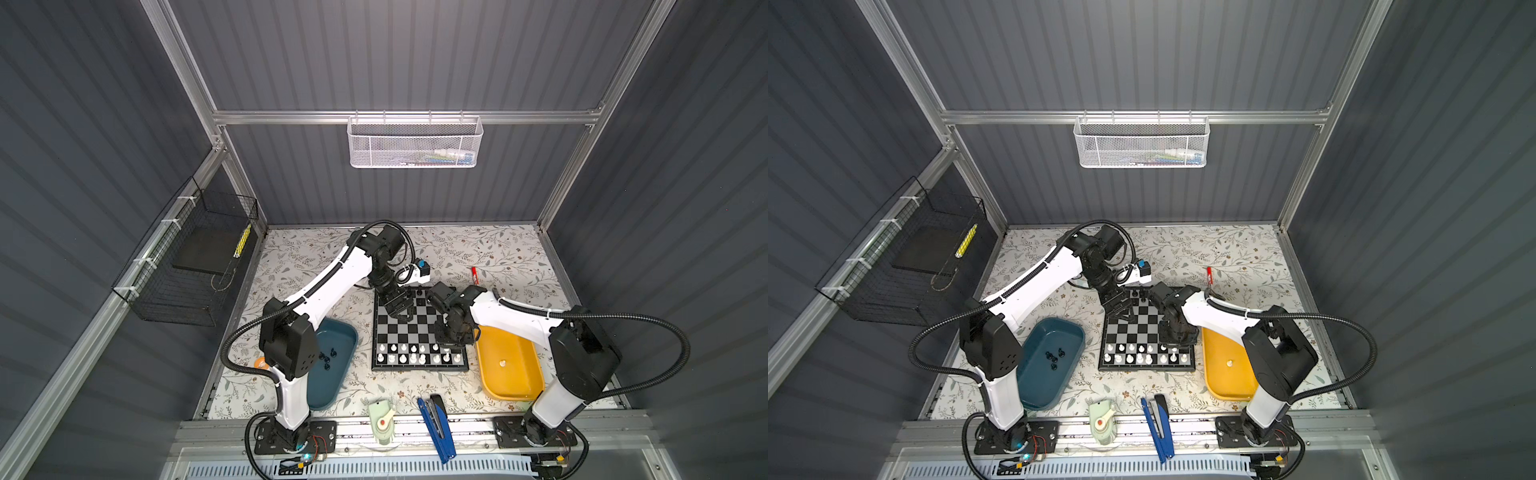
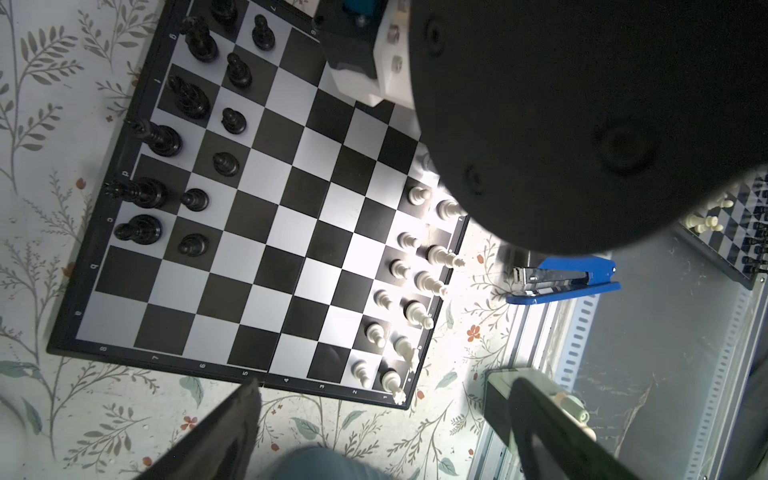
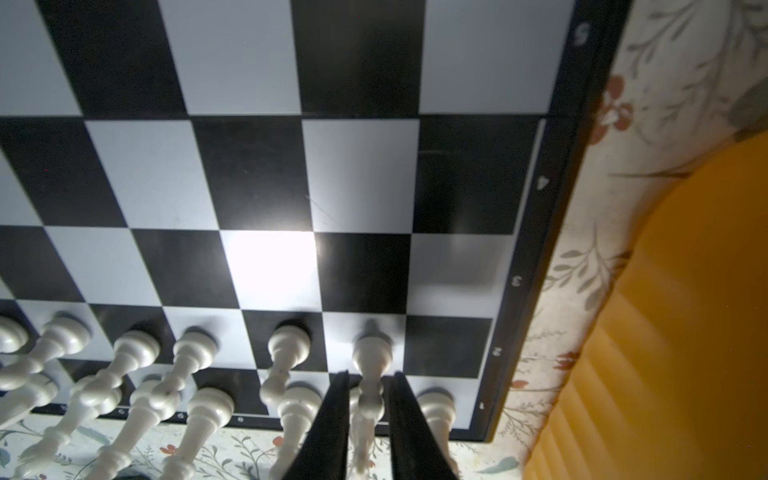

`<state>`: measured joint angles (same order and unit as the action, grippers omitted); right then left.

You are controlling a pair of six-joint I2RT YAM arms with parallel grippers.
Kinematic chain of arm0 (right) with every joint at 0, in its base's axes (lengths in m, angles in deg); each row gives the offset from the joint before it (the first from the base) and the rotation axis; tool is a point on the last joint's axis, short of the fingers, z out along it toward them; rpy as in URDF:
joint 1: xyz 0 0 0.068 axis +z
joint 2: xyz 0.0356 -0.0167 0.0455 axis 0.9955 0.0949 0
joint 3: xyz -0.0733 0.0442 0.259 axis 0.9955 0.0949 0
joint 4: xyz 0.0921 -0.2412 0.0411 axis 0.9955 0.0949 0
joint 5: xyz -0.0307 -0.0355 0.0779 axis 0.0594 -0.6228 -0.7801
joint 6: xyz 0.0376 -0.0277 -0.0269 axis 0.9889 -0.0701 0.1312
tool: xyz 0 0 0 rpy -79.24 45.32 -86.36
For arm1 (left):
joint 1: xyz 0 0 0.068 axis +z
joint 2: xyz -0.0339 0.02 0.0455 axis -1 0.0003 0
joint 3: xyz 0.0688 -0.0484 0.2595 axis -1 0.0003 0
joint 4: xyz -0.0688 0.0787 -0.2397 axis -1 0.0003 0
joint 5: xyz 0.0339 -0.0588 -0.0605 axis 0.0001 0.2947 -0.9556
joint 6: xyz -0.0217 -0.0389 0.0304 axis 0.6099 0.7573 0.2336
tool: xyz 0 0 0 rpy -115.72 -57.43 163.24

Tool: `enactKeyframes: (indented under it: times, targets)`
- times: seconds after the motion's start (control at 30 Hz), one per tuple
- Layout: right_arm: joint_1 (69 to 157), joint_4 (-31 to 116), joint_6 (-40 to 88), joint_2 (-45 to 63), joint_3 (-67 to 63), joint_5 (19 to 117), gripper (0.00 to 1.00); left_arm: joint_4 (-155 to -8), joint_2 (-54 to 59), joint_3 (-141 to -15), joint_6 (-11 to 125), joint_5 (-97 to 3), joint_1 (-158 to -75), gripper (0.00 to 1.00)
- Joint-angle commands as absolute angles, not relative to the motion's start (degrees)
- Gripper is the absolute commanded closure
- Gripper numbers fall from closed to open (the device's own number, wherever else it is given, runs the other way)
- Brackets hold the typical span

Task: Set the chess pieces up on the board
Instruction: 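Lower the white pawn onto the next empty square in the nearest row, then open the right gripper and move it back over the yellow tray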

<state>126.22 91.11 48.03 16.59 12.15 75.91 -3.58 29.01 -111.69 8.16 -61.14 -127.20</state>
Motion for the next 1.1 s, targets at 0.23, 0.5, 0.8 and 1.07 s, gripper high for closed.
enactKeyframes:
  times: [0.23, 0.5, 0.8, 1.07]
  targets:
    - [126.57, 94.28, 47.73, 12.17, 10.36, 78.12, 0.77, -2.74, 27.31, -112.57, 8.09, -60.62, -127.69, 0.06]
    - [126.11, 97.49, 47.89, 7.74, 11.01, 81.7, 0.77, -2.82, 27.53, -112.83, 8.35, -60.78, -127.69, 0.08]
    - [119.27, 96.7, 53.65, -2.99, 21.58, 82.71, 0.75, -2.74, 27.34, -112.93, 8.32, -60.79, -127.84, 0.11]
    - [111.48, 95.55, 56.98, -14.33, 30.95, 83.51, 0.69, -2.62, 27.69, -113.27, 8.11, -60.62, -128.09, 0.17]
